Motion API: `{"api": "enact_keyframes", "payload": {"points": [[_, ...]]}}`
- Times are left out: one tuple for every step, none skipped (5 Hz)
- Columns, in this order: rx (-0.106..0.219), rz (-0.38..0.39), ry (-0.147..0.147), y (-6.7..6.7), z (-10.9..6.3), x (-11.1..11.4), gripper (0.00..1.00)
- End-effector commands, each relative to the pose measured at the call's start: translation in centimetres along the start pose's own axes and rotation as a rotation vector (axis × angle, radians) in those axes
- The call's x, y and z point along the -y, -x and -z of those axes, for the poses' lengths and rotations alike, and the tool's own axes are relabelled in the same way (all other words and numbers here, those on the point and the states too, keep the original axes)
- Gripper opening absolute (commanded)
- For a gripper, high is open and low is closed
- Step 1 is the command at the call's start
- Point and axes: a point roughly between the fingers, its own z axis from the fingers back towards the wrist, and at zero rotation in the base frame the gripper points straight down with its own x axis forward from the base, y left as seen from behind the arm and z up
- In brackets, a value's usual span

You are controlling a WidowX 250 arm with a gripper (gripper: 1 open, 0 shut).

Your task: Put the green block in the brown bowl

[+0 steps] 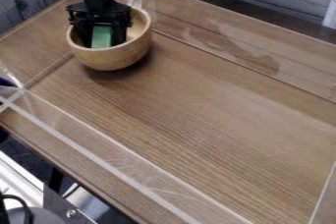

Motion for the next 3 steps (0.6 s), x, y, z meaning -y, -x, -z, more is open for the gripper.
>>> {"api": "enact_keyframes", "payload": {"points": [[-0.008,-0.001,-0.005,0.84,0.95,-0.18,1.00],[-0.003,0.003,-0.005,1.14,0.78,0.13,1.00],[-0.019,-0.015,-0.014,1.16,-0.01,0.11,1.00]]}}
